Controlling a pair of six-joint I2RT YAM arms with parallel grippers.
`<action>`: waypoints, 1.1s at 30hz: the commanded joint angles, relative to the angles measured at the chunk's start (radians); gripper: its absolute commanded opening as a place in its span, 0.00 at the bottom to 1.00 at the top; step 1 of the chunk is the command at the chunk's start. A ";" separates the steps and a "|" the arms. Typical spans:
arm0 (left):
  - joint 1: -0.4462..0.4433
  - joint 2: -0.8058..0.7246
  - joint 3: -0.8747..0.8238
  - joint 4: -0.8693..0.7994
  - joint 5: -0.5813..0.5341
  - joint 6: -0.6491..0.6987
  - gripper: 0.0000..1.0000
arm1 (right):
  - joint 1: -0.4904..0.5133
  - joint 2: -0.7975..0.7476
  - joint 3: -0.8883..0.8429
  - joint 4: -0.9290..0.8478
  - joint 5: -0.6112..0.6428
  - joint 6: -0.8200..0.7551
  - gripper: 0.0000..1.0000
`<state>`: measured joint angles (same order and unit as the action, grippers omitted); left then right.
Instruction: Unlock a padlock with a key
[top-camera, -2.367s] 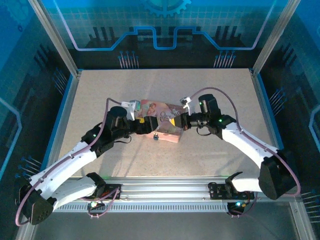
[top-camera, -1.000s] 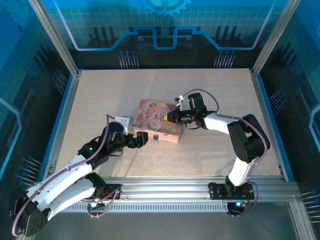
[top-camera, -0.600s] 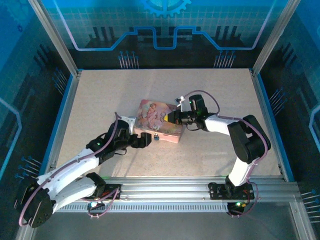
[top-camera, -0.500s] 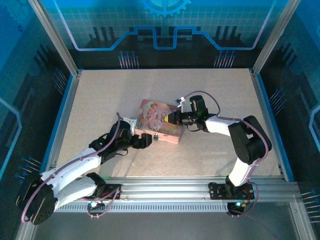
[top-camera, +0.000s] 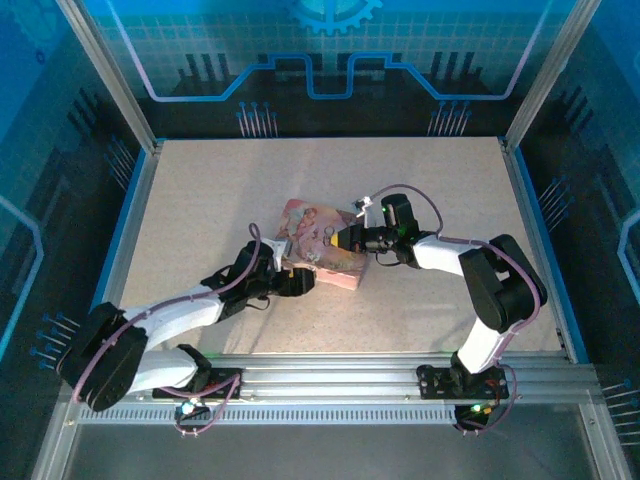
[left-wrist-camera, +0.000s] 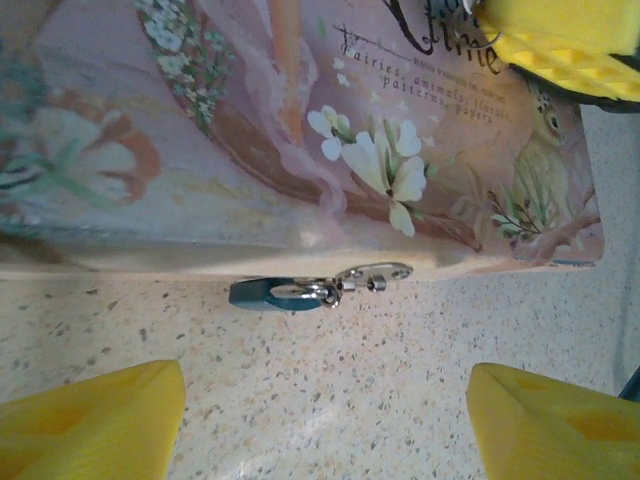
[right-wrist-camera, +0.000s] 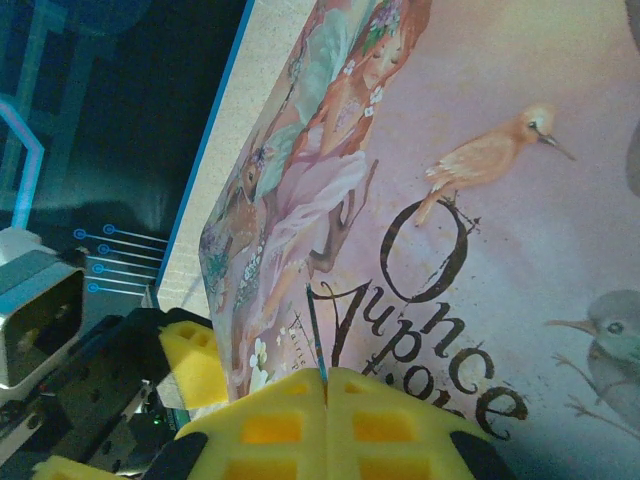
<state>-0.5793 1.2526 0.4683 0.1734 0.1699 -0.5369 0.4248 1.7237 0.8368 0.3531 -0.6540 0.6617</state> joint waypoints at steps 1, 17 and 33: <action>0.002 0.046 -0.021 0.125 0.041 -0.041 0.75 | 0.005 0.023 -0.044 -0.123 0.054 -0.013 0.00; -0.017 0.209 -0.089 0.426 0.028 -0.090 0.74 | 0.011 0.038 -0.028 -0.117 0.061 -0.006 0.00; -0.057 0.319 -0.080 0.554 0.013 -0.104 0.68 | 0.016 0.054 -0.020 -0.106 0.063 -0.002 0.00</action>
<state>-0.6247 1.5574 0.3832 0.6823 0.1810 -0.6312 0.4290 1.7245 0.8391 0.3531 -0.6445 0.6628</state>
